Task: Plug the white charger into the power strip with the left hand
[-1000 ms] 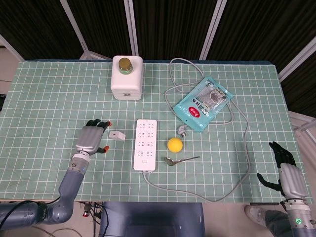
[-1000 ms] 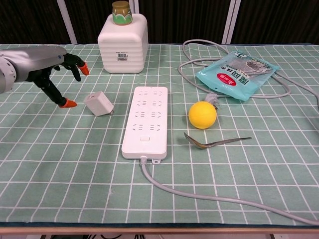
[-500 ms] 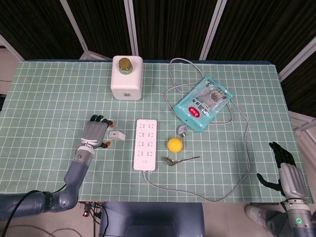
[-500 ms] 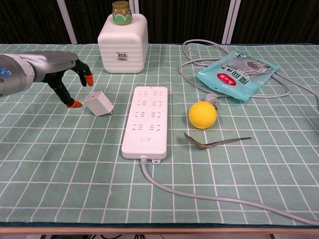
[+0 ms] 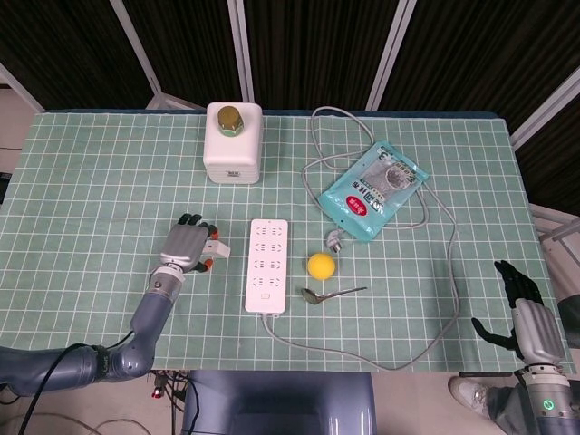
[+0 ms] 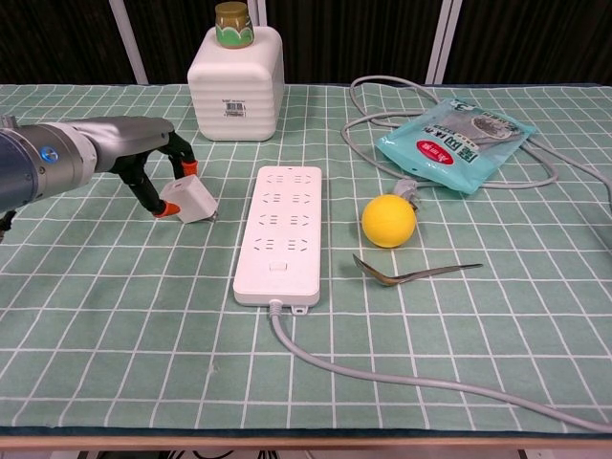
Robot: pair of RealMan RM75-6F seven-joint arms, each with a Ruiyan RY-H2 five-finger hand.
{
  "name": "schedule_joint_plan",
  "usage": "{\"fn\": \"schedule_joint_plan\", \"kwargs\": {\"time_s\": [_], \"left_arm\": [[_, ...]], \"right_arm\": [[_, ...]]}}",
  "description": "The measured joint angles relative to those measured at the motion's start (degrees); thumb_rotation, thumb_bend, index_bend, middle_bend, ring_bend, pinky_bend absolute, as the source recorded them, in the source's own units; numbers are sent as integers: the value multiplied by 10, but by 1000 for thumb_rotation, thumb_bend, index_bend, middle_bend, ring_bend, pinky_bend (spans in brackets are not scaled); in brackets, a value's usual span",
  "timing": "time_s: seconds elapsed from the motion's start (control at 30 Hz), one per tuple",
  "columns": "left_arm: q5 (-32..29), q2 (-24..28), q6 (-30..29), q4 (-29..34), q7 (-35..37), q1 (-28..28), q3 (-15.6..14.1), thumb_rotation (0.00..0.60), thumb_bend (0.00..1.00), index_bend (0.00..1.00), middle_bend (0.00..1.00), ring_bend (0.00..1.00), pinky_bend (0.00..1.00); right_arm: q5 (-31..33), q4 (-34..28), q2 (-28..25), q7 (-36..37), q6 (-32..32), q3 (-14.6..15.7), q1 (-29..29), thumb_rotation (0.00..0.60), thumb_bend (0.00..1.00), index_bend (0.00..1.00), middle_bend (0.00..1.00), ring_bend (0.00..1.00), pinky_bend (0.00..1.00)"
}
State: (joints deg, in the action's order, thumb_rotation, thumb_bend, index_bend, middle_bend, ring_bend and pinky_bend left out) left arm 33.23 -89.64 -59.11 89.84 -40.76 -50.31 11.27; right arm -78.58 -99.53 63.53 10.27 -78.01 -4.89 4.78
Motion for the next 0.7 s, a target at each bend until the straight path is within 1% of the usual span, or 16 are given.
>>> {"fn": "schedule_joint_plan", "kwargs": {"time_s": [0.27,0.37,0.47,0.53,0.7], "left_arm": [[3,-7,-1,-11,7,-1,-6,600,301,415,377,100,90],[3,-10,0,-14,12,-2,-5,600,376,460,444,129,100],[10,-20,-3,-22,21,-1,-4,600,486,521,526,170,127],[22,-26,-8,-28,29,1,-5,600,519,534,539,175,132],[56,-37,-20,-41,48,8,-8,600,566,561,566,177,132]], "right_arm": [[1,-1,0,-1,0,0,0,600,340,0,0,0,0],[1,-1,-1,-1,0,0,0,600,340,0,0,0,0],[4,-2,0,-1,0,-1,0,600,341,0,0,0,0],[5,-3,-1,0,1,-1,-1,600,340,0,0,0,0],[5,-4,-2,0,2,-1,0,600,340,0,0,0,0]]}}
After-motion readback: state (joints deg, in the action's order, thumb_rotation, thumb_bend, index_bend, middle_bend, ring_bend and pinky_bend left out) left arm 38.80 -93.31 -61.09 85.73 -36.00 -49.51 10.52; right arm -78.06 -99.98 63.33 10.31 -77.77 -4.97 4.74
